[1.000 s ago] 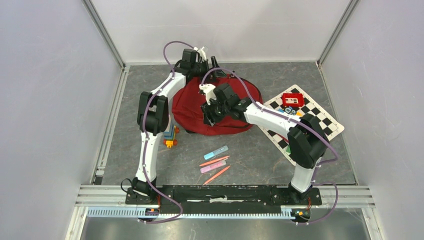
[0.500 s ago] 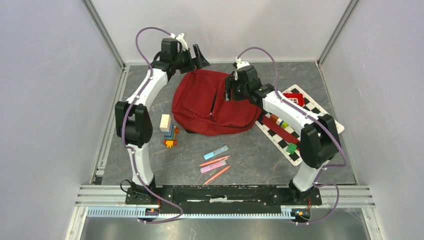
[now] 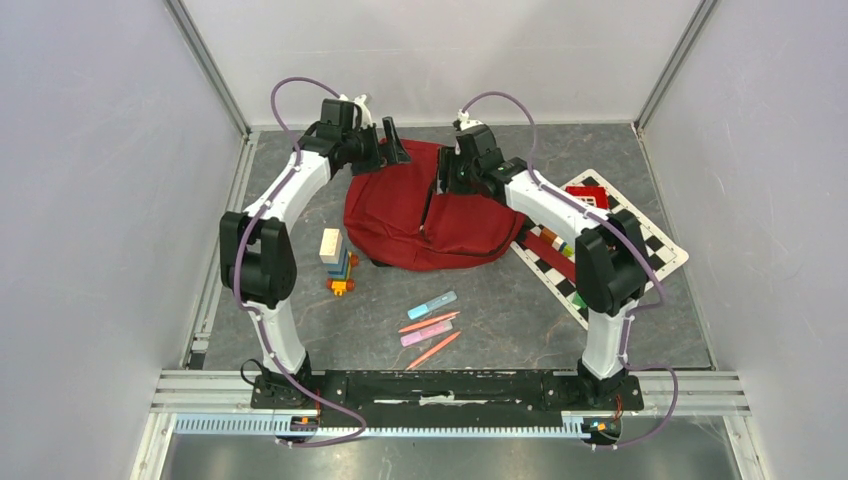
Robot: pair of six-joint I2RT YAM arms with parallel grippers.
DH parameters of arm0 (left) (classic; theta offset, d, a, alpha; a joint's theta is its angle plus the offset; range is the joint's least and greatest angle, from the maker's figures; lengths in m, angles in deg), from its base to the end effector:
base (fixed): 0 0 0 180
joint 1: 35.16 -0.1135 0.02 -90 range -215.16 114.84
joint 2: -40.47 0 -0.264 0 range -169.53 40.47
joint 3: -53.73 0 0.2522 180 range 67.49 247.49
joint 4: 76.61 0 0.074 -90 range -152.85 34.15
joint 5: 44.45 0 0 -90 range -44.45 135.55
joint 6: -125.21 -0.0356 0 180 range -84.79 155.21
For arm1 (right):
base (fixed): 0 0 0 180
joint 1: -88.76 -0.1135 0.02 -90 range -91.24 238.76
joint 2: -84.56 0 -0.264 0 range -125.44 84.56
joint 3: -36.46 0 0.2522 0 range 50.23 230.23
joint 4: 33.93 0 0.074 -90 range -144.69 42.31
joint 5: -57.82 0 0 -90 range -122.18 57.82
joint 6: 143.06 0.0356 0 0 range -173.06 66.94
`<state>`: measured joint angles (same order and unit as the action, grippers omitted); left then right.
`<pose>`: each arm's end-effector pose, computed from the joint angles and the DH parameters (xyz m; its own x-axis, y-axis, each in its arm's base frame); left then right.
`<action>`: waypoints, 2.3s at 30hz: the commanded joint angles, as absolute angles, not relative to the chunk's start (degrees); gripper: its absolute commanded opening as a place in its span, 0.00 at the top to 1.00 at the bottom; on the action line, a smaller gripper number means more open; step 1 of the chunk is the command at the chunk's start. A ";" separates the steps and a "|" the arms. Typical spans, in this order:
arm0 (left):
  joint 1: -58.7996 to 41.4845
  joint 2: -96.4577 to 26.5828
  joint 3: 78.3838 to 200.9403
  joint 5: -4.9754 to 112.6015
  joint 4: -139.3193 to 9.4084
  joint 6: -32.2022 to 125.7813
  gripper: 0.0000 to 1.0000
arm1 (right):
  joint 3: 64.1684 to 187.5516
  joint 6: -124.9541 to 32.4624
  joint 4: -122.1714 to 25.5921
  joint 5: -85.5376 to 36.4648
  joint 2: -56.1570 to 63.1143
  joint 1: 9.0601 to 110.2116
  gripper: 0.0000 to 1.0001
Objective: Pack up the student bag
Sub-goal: Unzip the student bag at the center of the board.
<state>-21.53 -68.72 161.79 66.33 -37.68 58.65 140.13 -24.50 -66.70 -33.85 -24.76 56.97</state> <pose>0.4256 -0.1162 0.2888 -0.7665 -0.1968 -0.6114 0.1955 0.8353 -0.5139 0.3781 0.2331 0.2697 -0.7064 0.1244 -0.6968 -0.1929 0.9133 0.3587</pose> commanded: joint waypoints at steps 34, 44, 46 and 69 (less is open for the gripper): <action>-10.82 -69.37 164.79 63.06 -32.41 38.72 0.00 | 126.56 -17.95 -61.19 -37.58 -21.45 59.14 0.73; -8.57 -73.24 168.33 49.65 -27.39 37.52 0.00 | 126.34 -18.64 -59.83 -35.78 -21.43 59.28 0.76; -8.52 -73.72 168.42 48.91 -27.03 37.49 0.00 | 126.36 -18.71 -59.66 -35.91 -21.25 59.30 0.76; -12.57 -70.59 170.39 37.26 -24.08 43.96 0.98 | 120.44 -18.31 -60.03 -38.60 -21.58 62.28 1.00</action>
<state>-8.63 -73.90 170.49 39.88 -23.91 40.84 121.99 -17.18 -55.60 -35.40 -21.87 60.34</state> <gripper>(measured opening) 0.040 0.007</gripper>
